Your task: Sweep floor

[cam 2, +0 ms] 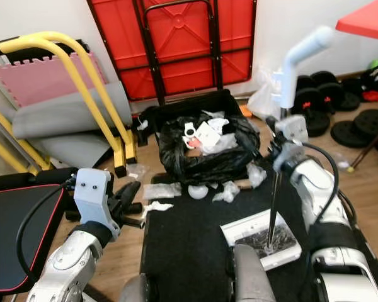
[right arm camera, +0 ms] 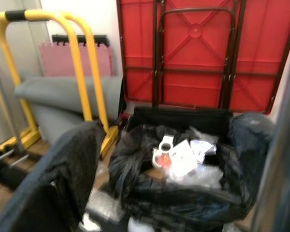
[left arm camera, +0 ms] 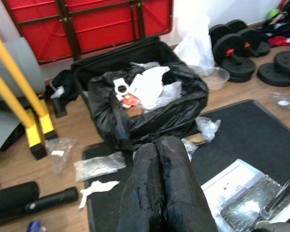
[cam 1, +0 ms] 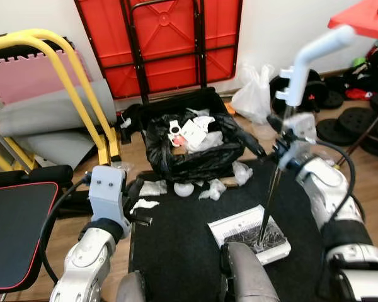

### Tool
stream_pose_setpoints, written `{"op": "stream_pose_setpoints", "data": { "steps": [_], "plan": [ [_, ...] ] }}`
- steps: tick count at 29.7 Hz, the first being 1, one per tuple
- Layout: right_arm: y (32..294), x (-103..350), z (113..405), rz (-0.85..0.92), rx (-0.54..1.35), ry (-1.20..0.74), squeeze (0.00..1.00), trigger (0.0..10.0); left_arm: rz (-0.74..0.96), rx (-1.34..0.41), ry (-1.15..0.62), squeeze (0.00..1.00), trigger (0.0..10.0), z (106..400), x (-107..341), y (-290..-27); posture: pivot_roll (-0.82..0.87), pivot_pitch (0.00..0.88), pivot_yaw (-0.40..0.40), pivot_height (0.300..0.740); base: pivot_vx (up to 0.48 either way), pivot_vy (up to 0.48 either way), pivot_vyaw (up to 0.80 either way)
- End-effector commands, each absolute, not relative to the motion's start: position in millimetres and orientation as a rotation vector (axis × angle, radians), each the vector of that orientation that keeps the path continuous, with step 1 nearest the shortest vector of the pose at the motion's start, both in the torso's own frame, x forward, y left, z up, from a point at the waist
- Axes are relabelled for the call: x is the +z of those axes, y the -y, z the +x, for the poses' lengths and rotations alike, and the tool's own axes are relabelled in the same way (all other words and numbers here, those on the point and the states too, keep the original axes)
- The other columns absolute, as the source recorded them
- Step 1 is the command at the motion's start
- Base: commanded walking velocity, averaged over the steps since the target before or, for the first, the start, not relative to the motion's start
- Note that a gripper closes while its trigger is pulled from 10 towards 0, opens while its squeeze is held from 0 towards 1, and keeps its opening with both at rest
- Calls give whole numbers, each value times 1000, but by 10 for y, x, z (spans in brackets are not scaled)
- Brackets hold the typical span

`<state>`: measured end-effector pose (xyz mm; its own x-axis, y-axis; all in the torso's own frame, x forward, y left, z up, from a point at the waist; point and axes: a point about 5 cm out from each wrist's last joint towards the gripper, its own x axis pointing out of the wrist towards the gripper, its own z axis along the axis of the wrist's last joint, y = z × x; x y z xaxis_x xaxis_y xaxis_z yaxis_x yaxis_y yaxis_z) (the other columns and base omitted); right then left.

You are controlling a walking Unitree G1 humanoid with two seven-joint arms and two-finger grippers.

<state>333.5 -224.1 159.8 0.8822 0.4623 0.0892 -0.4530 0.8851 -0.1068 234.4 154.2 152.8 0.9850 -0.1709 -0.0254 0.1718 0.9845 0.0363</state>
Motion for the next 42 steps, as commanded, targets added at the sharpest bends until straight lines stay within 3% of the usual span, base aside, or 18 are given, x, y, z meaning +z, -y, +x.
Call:
{"op": "stream_pose_setpoints", "data": {
  "steps": [1, 2, 4, 5, 14, 20, 38, 39, 40, 41, 42],
  "plan": [
    [2143, 1582, 3264, -74, 558, 96, 918, 10000, 33, -184, -48, 0, 10000, 2339, 1480, -1555, -90, 68, 21, 565, 0, 0, 0],
    [2135, 1534, 3178, -74, 594, 83, 239, 10000, 32, -185, -48, 0, 10000, 2342, 1477, -1555, -100, 65, 26, 565, 0, 0, 0],
    [2131, 1506, 3127, -73, 619, 78, 239, 10000, 31, -185, -49, 0, 10000, 2344, 1474, -1555, -105, 64, 29, 565, 0, 0, 0],
    [2141, 1478, 3101, -71, 630, 67, 0, 10000, 30, -187, -50, 0, 10000, 2347, 1470, -1552, -106, 61, 29, 565, 0, 0, 0],
    [2188, 1367, 3127, -135, 593, -16, 0, 10000, 33, -193, -50, 0, 10000, 2355, 1463, -1541, -105, 51, 16, 565, 0, 0, 0],
    [2233, 1086, 3096, -214, 464, -165, 0, 10000, 30, -188, -47, 0, 10000, 2355, 1468, -1538, -102, 58, 12, 565, 0, 0, 0],
    [2176, 811, 2947, -262, 270, -295, 0, 10000, 20, -183, -42, 0, 10000, 2360, 1476, -1537, -107, 70, 2, 565, 0, 0, 0],
    [2180, 799, 2945, -269, 253, -299, 0, 4471, 19, -182, -41, 0, 10000, 2360, 1476, -1537, -107, 71, 2, 565, 0, 0, 0],
    [2180, 799, 2945, -269, 253, -299, 0, 4471, 19, -182, -41, 0, 10000, 2360, 1476, -1537, -107, 71, 2, 565, 0, 0, 0],
    [2194, 796, 2948, -277, 232, -297, 0, 0, 18, -181, -40, 0, 10000, 2359, 1476, -1537, -107, 71, 2, 565, 0, 0, 0],
    [2194, 796, 2948, -277, 232, -297, 0, 0, 18, -181, -40, 0, 10000, 2359, 1476, -1537, -107, 71, 2, 565, 0, 0, 0]
  ]
}}
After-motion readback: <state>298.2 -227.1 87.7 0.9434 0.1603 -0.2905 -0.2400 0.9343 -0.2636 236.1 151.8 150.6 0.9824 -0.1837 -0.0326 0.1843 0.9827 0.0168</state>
